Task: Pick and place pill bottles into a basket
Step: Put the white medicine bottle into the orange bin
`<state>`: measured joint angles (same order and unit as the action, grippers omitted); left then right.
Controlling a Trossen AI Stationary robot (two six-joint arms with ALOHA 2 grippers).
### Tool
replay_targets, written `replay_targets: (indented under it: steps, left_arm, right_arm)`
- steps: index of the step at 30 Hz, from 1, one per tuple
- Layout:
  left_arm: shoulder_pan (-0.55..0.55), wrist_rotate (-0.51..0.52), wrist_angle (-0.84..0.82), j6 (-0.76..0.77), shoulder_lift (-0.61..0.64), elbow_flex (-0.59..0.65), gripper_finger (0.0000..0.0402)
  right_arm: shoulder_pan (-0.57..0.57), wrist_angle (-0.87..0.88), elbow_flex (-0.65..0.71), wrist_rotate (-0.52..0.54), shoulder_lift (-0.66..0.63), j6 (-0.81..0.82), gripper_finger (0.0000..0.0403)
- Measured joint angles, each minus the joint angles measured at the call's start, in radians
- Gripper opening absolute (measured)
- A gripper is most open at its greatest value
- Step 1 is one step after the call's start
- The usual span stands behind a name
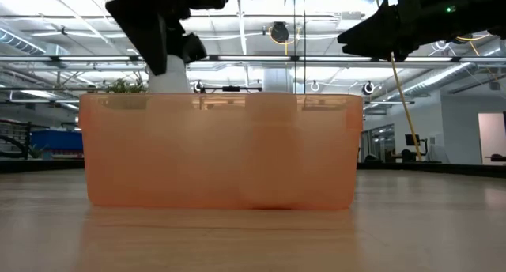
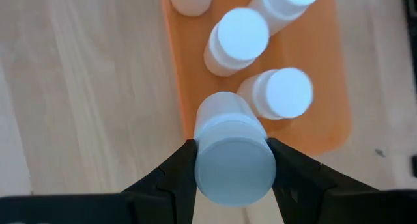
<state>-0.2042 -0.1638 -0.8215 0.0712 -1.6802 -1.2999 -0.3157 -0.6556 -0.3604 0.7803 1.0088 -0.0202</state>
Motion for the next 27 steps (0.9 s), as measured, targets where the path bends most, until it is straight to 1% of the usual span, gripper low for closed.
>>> replay_targets:
  steps: [7,11,14,18,27]
  left_arm:
    - [-0.004,0.002,0.006,-0.025,-0.056,0.0,0.0165]
    - [-0.017,0.045,0.01,-0.043,-0.088,0.0,0.0165]
    - [-0.023,0.054,0.015,-0.045,-0.11,-0.003,0.0165]
    - [-0.033,0.051,0.021,-0.046,-0.143,-0.001,0.0177]
    - [-0.051,0.053,0.045,-0.034,-0.146,0.0,0.017]
  right_arm:
    - [0.0,-0.001,0.0,0.0,0.0,0.001,0.0256]
    - [0.0,0.0,-0.001,0.0,0.0,0.001,0.0256]
    - [0.0,0.001,-0.001,0.0,0.0,0.001,0.0256]
    - [0.0,0.001,-0.001,0.0,0.0,0.001,0.0256]
    - [0.0,0.003,-0.001,0.0,0.0,0.008,0.0256]
